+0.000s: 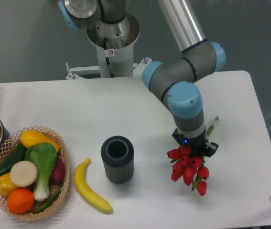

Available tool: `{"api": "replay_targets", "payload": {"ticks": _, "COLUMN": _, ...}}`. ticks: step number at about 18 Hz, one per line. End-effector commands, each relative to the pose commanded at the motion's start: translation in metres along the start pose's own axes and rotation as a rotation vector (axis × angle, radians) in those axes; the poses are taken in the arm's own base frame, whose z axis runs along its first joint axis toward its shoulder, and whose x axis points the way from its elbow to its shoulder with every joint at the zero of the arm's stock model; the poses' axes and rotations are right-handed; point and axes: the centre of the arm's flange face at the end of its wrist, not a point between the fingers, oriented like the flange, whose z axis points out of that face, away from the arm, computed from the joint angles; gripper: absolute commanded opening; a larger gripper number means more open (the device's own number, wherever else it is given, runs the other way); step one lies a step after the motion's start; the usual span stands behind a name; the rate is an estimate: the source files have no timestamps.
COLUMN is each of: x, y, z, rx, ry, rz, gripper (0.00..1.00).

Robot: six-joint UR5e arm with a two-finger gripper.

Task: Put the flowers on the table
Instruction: 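Carry the red tulips toward the black cup and lower them to the table, then open the gripper to release the tulips and raise it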

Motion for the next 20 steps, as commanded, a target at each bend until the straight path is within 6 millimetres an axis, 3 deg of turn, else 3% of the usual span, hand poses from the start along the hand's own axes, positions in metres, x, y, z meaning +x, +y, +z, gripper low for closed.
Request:
{"api": "replay_targets", "payload": {"ticks": 7, "x": 0.002, "y": -0.003, "z": 0.02, "rx": -0.012, "ry": 0.026, "rz": 0.001, "gripper": 0.49}}
{"api": "replay_targets", "payload": {"ticks": 8, "x": 0.002, "y": -0.004, "z": 0.02, "rx": -0.011, "ry": 0.026, "rz": 0.007, "gripper": 0.62}}
{"api": "replay_targets", "payload": {"ticks": 9, "x": 0.003, "y": -0.003, "z": 0.019, "rx": -0.012, "ry": 0.025, "rz": 0.012, "gripper": 0.88}}
{"api": "replay_targets", "payload": {"ticks": 10, "x": 0.001, "y": -0.002, "z": 0.014, "rx": -0.008, "ry": 0.017, "rz": 0.012, "gripper": 1.0}}
{"api": "replay_targets", "payload": {"ticks": 15, "x": -0.01, "y": 0.016, "z": -0.047, "rx": 0.075, "ry": -0.041, "rz": -0.037, "gripper": 1.0}}
{"api": "replay_targets", "payload": {"ticks": 17, "x": -0.026, "y": 0.045, "z": -0.093, "rx": 0.122, "ry": -0.096, "rz": -0.088, "gripper": 1.0}}
{"api": "replay_targets", "payload": {"ticks": 20, "x": -0.045, "y": 0.078, "z": -0.125, "rx": 0.216, "ry": -0.11, "rz": -0.136, "gripper": 1.0}}
